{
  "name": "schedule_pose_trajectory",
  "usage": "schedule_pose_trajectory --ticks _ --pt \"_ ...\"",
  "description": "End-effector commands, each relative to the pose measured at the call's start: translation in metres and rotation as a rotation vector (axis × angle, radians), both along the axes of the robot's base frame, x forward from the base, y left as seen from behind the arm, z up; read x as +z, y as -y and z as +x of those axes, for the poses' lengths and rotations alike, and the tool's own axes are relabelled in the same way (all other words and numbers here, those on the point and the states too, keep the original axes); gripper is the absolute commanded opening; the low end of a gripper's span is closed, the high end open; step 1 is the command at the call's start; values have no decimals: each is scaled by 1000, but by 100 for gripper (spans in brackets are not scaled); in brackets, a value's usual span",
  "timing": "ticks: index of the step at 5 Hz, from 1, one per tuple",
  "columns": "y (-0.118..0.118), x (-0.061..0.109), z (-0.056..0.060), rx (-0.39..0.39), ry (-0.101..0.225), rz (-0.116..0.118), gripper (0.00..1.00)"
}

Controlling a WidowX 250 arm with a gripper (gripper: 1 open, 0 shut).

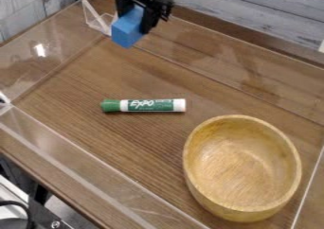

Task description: Remove the blue block from inside the brown bowl and put it on the table

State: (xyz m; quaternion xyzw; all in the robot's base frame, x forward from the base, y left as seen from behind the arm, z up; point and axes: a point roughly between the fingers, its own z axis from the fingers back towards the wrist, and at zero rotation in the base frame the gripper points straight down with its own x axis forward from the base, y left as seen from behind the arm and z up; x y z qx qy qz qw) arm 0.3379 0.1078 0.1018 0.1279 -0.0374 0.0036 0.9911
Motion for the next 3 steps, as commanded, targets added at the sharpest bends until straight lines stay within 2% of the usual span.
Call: schedule_pose_trajectory --ticks 1,3 --pt "-14 16 15 17 84 30 0" --pt "-25 6 24 28 105 41 0"
